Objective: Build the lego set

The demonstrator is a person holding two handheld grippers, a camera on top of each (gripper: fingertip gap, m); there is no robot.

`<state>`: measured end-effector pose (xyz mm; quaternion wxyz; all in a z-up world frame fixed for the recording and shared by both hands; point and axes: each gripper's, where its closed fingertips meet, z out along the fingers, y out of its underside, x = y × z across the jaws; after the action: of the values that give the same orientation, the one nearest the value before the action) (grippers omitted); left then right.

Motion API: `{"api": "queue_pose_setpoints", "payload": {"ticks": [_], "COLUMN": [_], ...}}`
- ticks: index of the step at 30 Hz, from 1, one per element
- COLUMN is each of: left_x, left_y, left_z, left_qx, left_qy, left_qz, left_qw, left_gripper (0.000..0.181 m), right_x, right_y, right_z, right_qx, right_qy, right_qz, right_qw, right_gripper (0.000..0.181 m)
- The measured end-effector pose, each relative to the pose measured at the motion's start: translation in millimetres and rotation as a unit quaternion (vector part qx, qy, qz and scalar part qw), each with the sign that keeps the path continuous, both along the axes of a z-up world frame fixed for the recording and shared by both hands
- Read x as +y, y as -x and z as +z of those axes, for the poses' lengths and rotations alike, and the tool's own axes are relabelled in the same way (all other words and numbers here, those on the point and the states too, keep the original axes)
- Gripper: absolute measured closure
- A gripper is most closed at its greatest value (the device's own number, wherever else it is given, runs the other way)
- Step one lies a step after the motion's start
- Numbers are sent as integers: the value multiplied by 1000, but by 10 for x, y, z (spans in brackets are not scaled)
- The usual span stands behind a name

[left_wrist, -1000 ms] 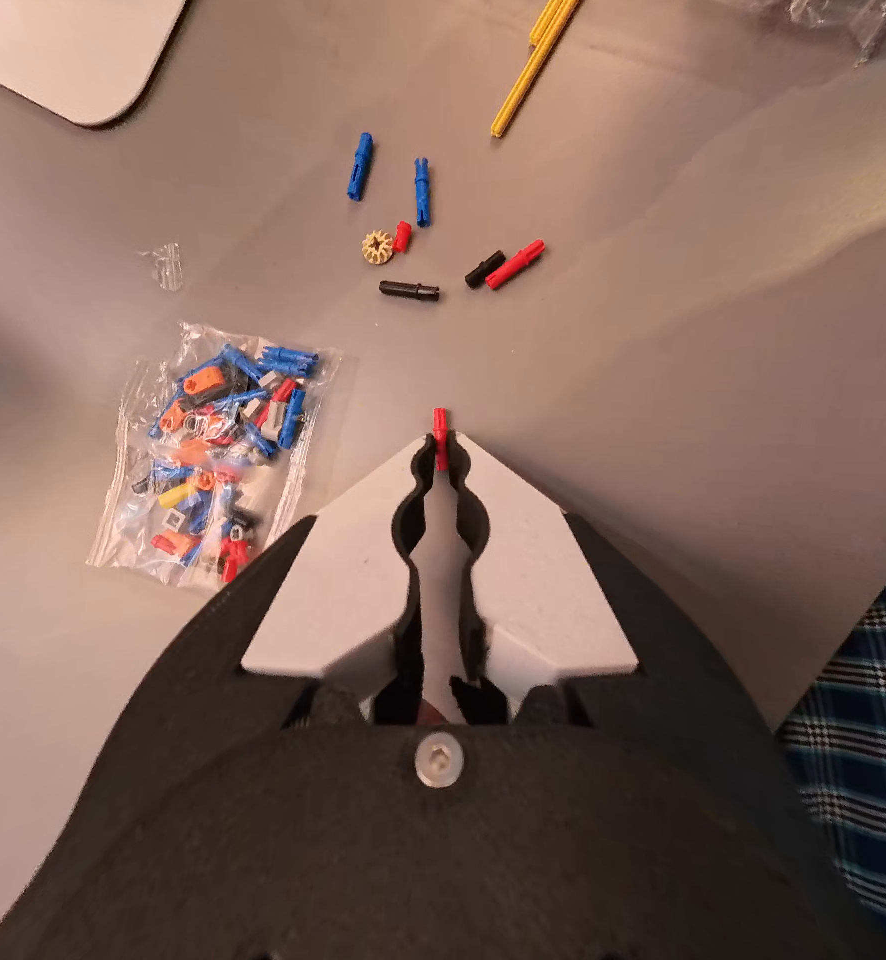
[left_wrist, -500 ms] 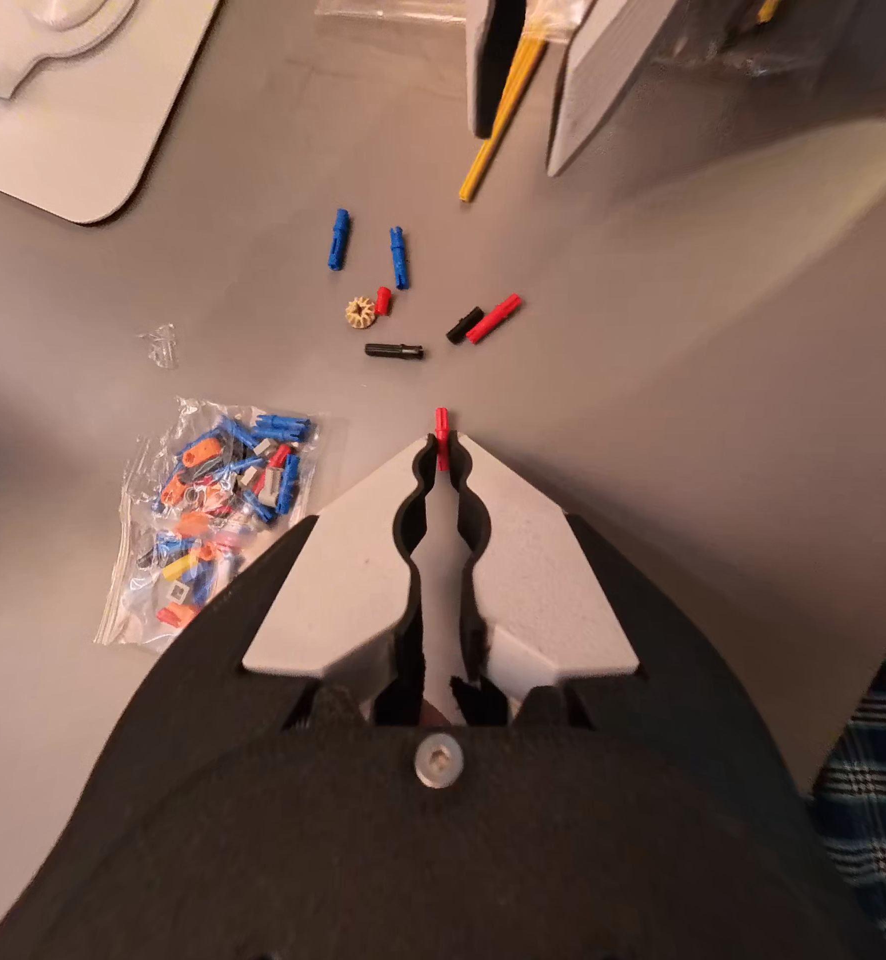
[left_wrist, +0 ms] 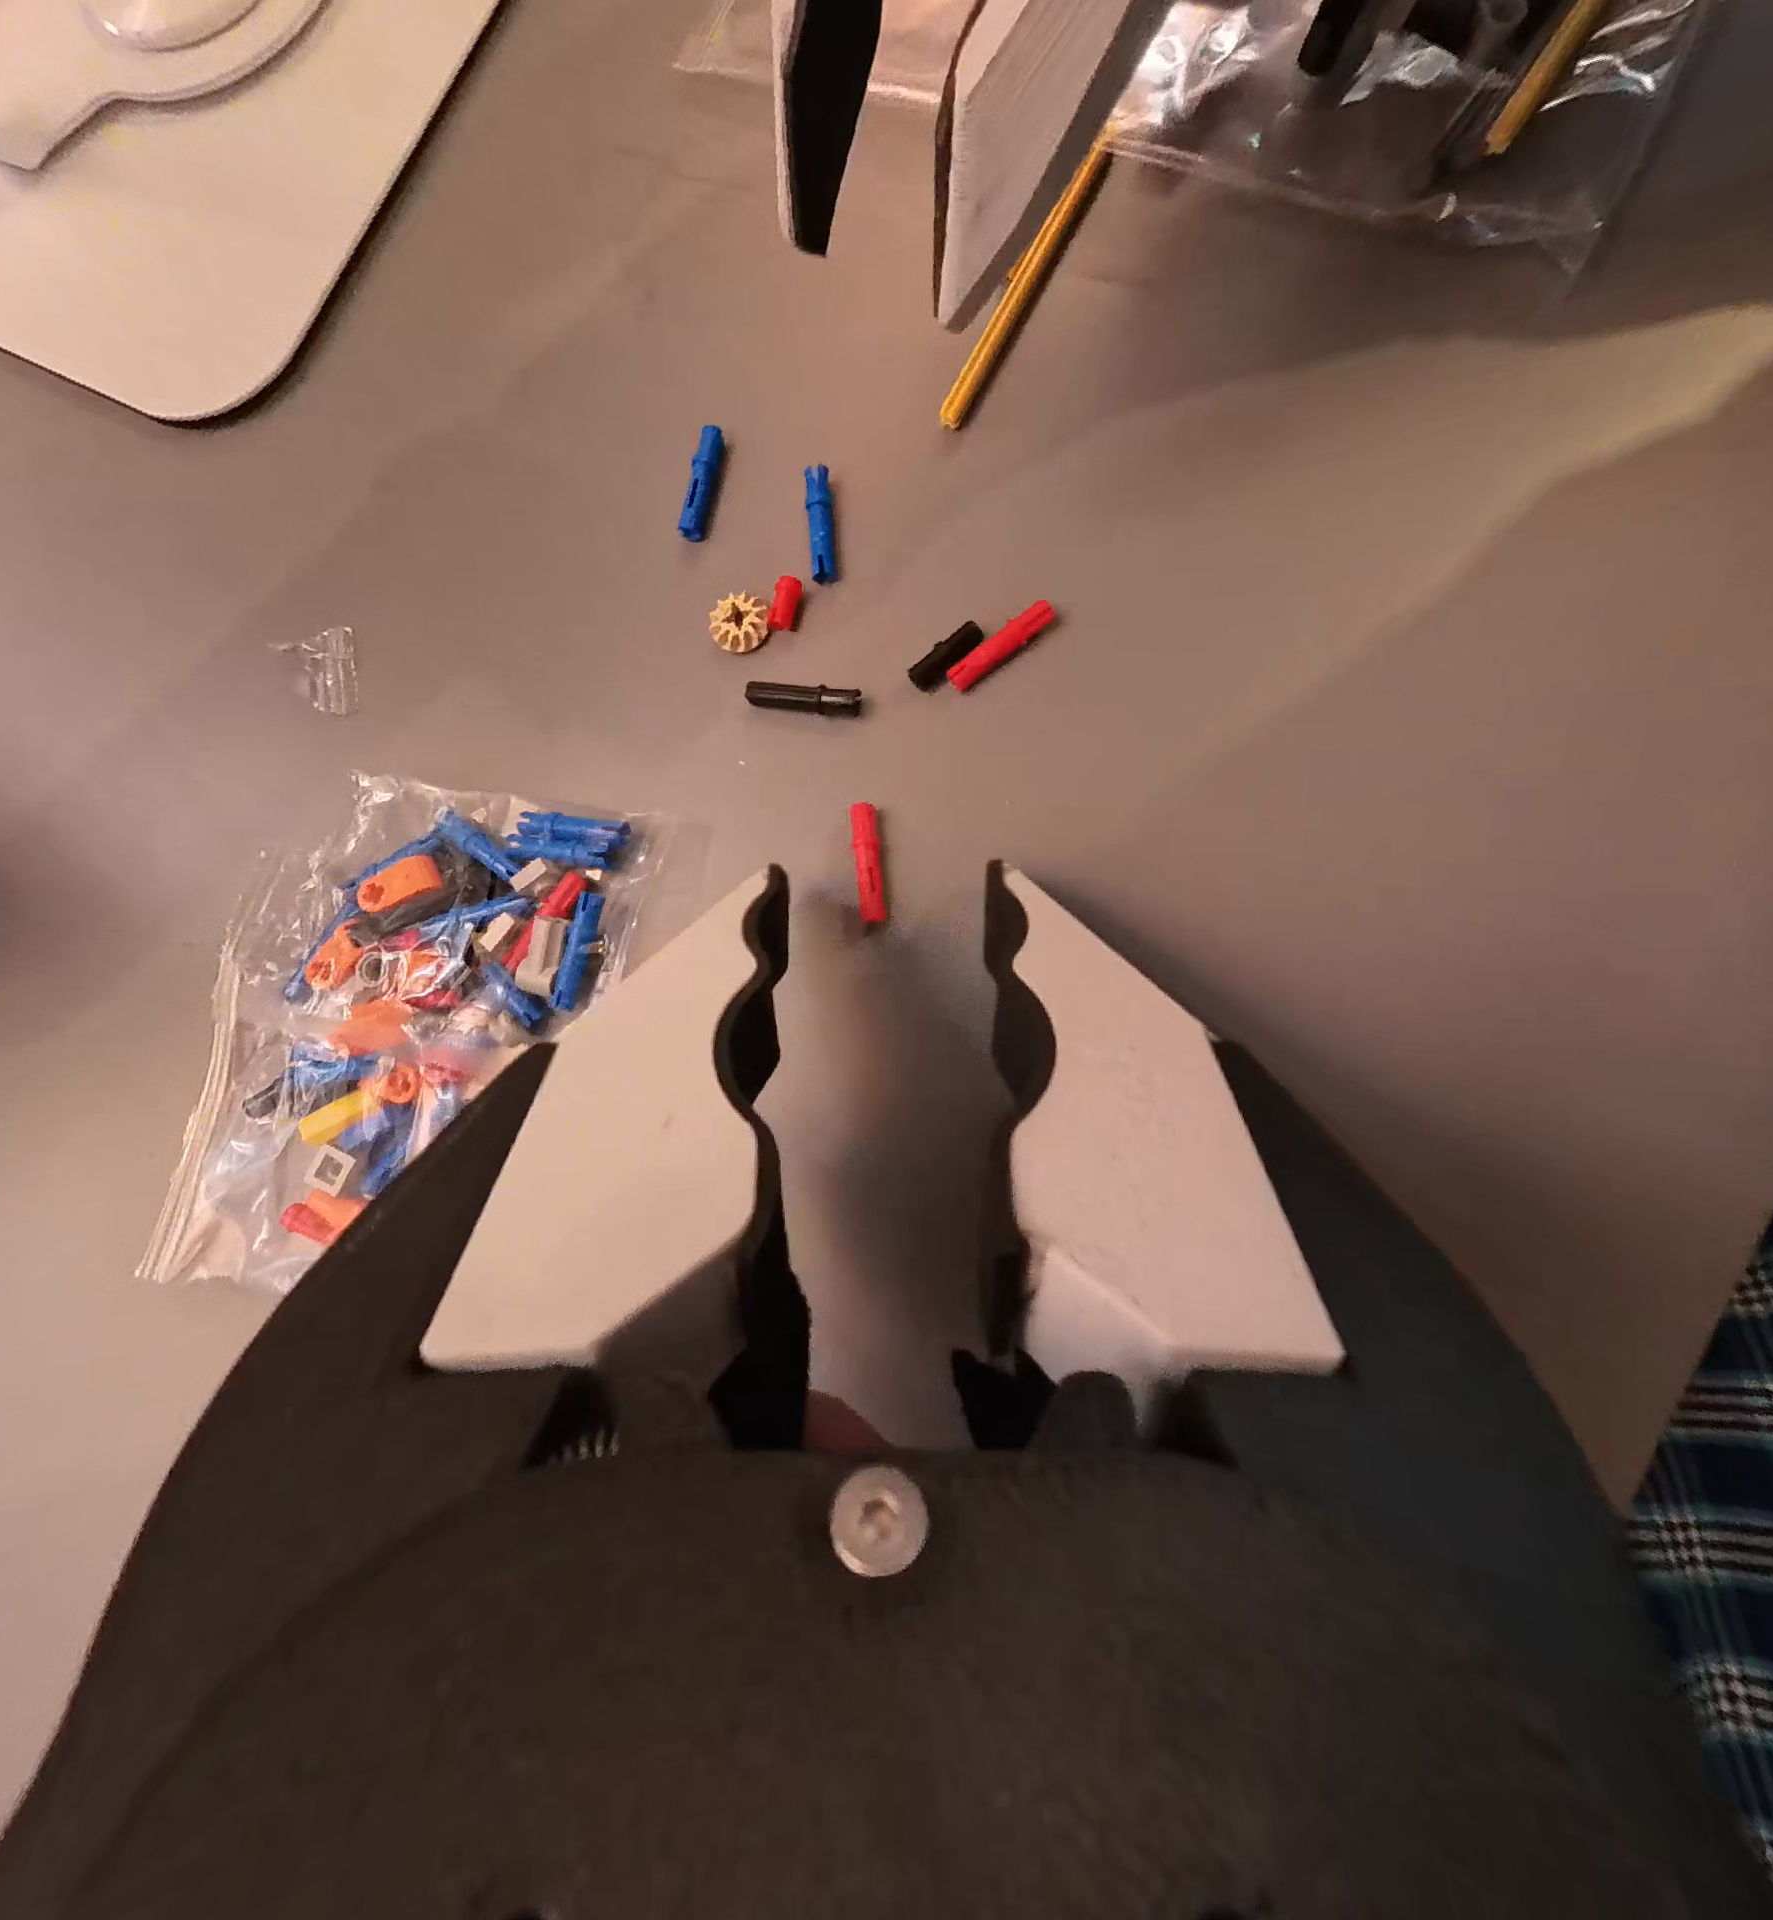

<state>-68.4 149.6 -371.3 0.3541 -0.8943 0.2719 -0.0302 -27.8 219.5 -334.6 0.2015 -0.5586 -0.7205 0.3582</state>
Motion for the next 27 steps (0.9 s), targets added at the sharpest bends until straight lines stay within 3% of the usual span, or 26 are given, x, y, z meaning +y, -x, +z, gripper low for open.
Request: {"api": "queue_pose_setpoints", "payload": {"ticks": [5,8,12,27], "left_x": [52,44,56,55], "left_y": [286,629,805,689], "left_z": [213,176,43,-40], "left_qx": [16,72,74,71], "left_qy": [-35,-26,3,1], "left_qz": [33,56,76,54], "left_qw": [999,996,994,996], "left_gripper": [147,147,153,176], "right_x": [-2,-3,-24,-101], "right_y": [11,22,74,479], "right_z": [3,5,17,63], "right_qx": [3,3,6,11], "right_qy": [1,1,2,5], "right_qz": [2,3,6,24], "right_qw": [1000,1000,1000,1000], "right_gripper": [155,155,155,156]}}
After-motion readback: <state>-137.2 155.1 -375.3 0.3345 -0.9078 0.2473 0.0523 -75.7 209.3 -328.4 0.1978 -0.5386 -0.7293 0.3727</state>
